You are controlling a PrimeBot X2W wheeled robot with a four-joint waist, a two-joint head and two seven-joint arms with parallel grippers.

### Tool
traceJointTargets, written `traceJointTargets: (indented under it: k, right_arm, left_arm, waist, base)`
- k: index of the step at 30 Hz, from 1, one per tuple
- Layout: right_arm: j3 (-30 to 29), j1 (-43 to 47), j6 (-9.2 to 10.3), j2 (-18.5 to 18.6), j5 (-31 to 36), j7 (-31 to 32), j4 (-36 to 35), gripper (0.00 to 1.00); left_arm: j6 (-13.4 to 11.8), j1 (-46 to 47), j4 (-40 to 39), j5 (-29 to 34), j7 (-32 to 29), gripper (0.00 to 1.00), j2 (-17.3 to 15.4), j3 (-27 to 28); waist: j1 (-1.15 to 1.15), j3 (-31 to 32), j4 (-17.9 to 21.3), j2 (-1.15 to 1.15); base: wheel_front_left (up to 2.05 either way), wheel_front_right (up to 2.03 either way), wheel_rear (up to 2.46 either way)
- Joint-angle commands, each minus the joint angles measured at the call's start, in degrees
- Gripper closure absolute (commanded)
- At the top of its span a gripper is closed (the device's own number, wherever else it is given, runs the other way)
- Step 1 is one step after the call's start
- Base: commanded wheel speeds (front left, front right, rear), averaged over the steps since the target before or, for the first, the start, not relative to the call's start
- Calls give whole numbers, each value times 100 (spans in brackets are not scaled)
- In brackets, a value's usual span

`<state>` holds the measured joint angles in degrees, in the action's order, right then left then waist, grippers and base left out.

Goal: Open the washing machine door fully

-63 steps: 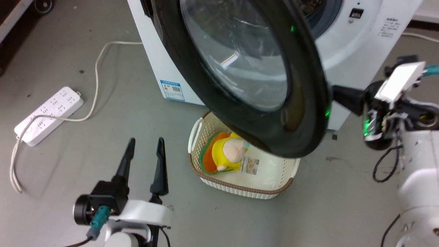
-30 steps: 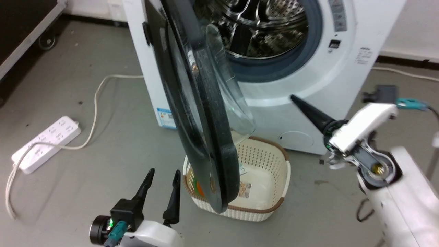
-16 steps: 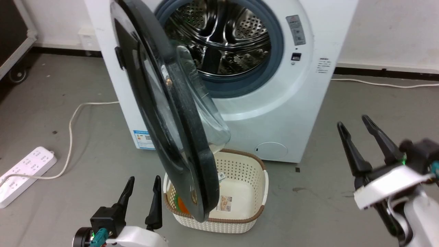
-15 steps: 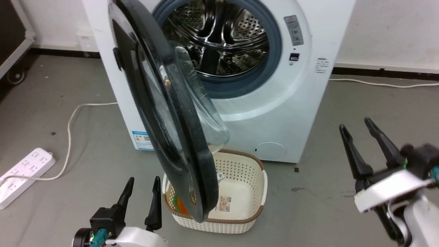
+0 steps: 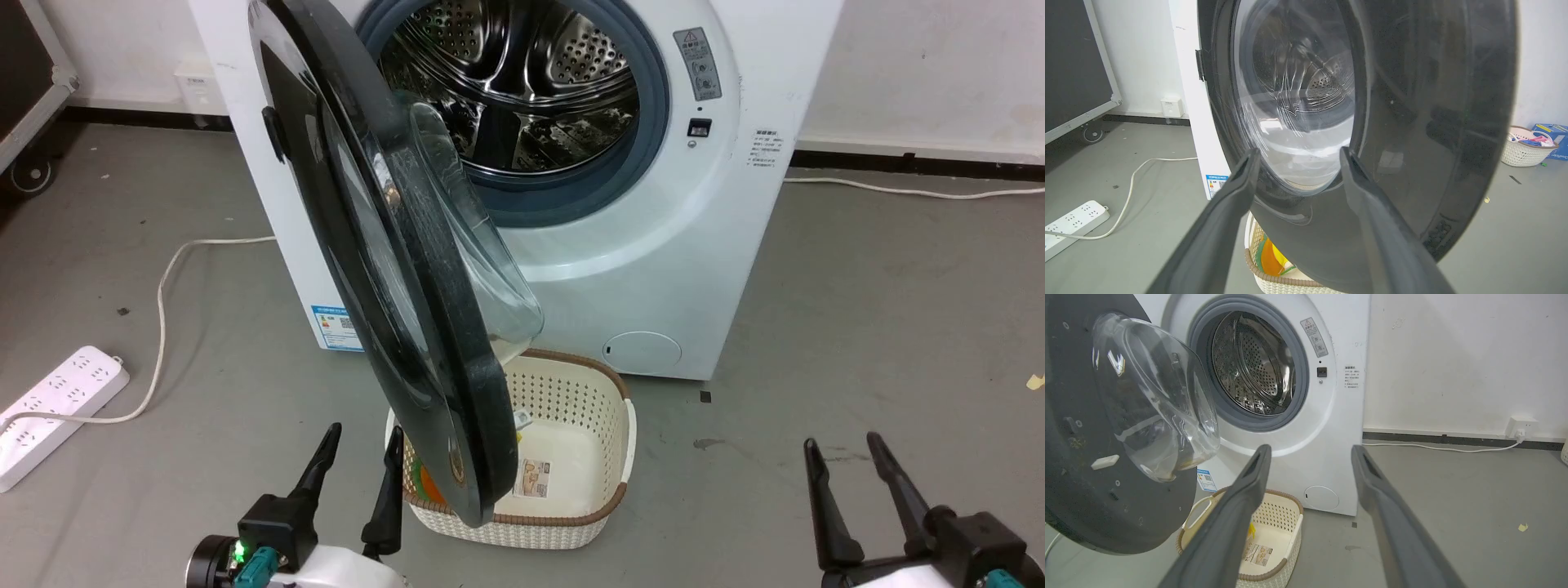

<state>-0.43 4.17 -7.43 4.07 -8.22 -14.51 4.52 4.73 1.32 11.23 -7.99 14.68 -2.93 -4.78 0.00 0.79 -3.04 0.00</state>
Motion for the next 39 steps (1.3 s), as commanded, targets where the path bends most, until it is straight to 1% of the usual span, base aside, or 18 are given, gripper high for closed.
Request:
traceJointTargets:
  k: [1,8,18,19,20,23,26,29,34,35,37,38,39]
  right_arm:
    - [-11,64,-6,-29,32,-43,-47,0]
    - [-18,81,-6,-108,121,-47,23,0]
    - [-29,29,-6,-118,6,-48,262,0]
    - [-27,20,-6,-118,-5,-48,261,0]
    - [-24,10,-6,-118,-14,-48,257,0]
    - [-11,-10,-6,-118,-35,-48,239,0]
    - [-1,-27,-6,-118,-82,-49,197,0]
    - [-11,-17,-6,-119,-249,-49,203,0]
    - [-37,-17,-6,-119,-310,-49,233,0]
    - [-43,-19,-6,-119,-316,-49,232,0]
    - [-50,-23,-6,-119,-328,-49,232,0]
    - [-52,-25,-6,-119,-341,-49,232,0]
    - [-28,-28,-6,-119,-477,-49,254,0]
  left_arm:
    - [15,-67,-15,36,32,0,-24,0]
    - [49,-60,15,103,32,0,-19,-11]
    - [75,-50,73,118,32,0,-11,-21]
    - [83,-48,80,107,32,74,-10,-27]
    - [92,-44,90,122,32,100,-12,-48]
    - [90,-31,33,107,32,100,-12,-16]
    - [30,-8,-223,-5,32,100,-7,117]
    - [-51,64,-636,7,32,100,-4,261]
    - [-245,340,-1686,-49,32,100,1,567]
    - [-282,429,-1900,-146,32,100,2,608]
    - [-420,635,-2282,-642,32,100,3,617]
    - [-429,729,-2416,-741,32,100,3,559]
    - [-412,952,-2559,-900,32,100,4,262]
  waist:
    - [0,-6,2,0]
    - [0,-43,5,0]
    - [0,-71,-19,0]
    - [0,-75,-17,0]
    - [0,-79,-16,0]
    - [0,-83,-18,0]
    - [0,-82,-24,0]
    - [0,-70,-32,0]
    - [0,-41,-53,0]
    - [0,-40,-55,0]
    - [0,-34,-58,0]
    - [0,-31,-60,0]
    - [0,-11,-54,0]
  base:
    - [0,0,0]
    - [0,0,0]
    - [0,0,0]
    - [0,0,0]
    - [0,0,0]
    - [0,0,0]
    - [0,0,0]
    - [0,0,0]
    - [0,0,0]
    - [0,0,0]
    - [0,0,0]
    - [0,0,0]
    - [0,0,0]
